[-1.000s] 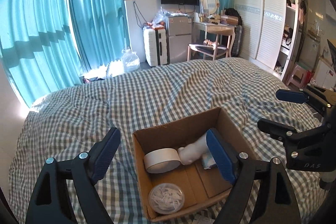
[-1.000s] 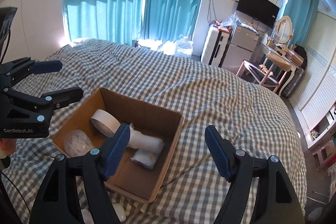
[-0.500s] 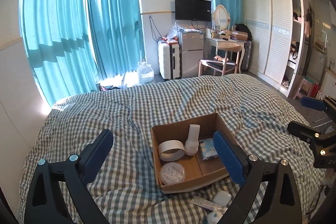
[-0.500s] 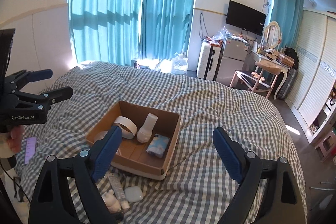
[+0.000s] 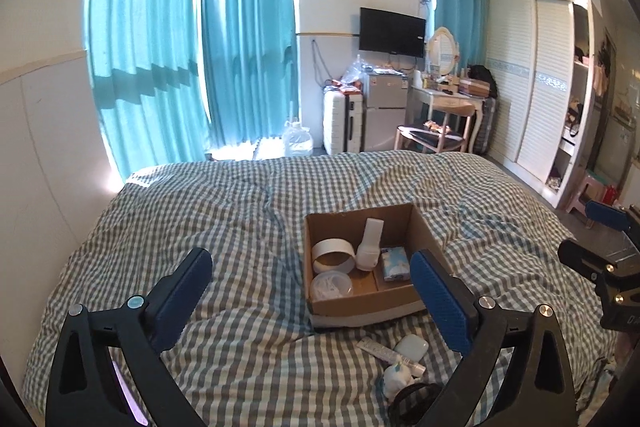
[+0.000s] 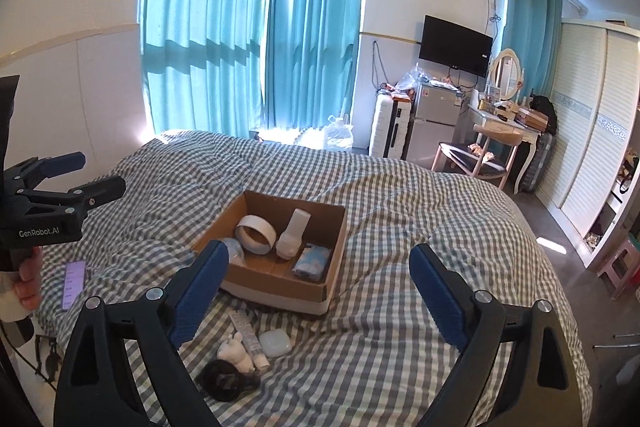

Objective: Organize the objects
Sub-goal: 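Move the right tool to the black round mirror and grasp it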

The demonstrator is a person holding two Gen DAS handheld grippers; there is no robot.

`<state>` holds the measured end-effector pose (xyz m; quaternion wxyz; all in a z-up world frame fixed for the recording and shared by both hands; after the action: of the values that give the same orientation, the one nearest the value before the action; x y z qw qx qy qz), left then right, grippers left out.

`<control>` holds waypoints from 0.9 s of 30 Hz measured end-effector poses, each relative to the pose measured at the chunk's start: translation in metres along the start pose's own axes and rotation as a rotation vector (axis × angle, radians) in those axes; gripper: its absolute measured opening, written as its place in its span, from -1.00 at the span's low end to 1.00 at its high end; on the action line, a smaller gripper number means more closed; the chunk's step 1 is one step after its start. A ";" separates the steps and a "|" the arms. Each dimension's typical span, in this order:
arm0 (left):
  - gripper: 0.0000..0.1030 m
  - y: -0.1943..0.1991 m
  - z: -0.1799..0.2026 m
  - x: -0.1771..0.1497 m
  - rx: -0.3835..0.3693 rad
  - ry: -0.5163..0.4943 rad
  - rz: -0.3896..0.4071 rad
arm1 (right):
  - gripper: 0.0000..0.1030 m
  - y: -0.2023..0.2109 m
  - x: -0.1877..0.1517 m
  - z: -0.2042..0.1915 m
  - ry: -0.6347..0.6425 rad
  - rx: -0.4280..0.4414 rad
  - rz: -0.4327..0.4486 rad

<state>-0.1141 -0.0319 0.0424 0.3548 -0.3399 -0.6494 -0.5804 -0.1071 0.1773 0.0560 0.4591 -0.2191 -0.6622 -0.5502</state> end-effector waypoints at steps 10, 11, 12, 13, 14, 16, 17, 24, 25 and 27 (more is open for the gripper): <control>0.99 -0.004 -0.007 -0.061 0.017 0.015 -0.056 | 0.79 -0.016 -0.043 -0.029 0.004 0.029 -0.055; 0.99 -0.007 -0.008 -0.067 0.021 0.014 -0.068 | 0.79 -0.020 -0.048 -0.030 0.000 0.031 -0.068; 0.99 -0.011 -0.007 -0.075 0.024 0.011 -0.083 | 0.79 -0.027 -0.056 -0.032 -0.006 0.035 -0.086; 0.99 -0.016 -0.006 -0.083 0.025 0.002 -0.104 | 0.79 -0.032 -0.061 -0.033 -0.011 0.038 -0.097; 0.99 -0.021 -0.007 -0.089 0.028 -0.007 -0.117 | 0.79 -0.039 -0.069 -0.035 -0.020 0.040 -0.115; 0.99 -0.029 -0.007 -0.101 0.048 -0.019 -0.139 | 0.79 -0.059 -0.089 -0.040 -0.027 0.035 -0.167; 0.99 -0.032 -0.007 -0.107 0.051 -0.020 -0.150 | 0.79 -0.066 -0.097 -0.044 -0.027 0.040 -0.192; 0.99 -0.048 -0.005 -0.149 0.069 -0.064 -0.206 | 0.79 -0.110 -0.153 -0.074 -0.008 0.074 -0.329; 0.99 -0.050 -0.006 -0.153 0.071 -0.061 -0.219 | 0.79 -0.114 -0.160 -0.079 0.001 0.081 -0.346; 0.99 -0.054 -0.007 -0.162 0.058 -0.052 -0.246 | 0.79 -0.120 -0.171 -0.087 0.019 0.092 -0.376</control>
<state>-0.0761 -0.0493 -0.1239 0.2738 -0.2621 -0.7117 -0.5915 -0.0882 0.0971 -0.1553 0.3639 -0.0650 -0.7117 -0.5973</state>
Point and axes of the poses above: each gripper's, at about its wrist camera, not at the fingertips, and y roughly against the way its jaws point, z to its right, x to its top, the point moved 6 cm from there along -y, roughly the way its jaws point, and after that the axes turned 6 degrees about x, right-handed, at the moved point
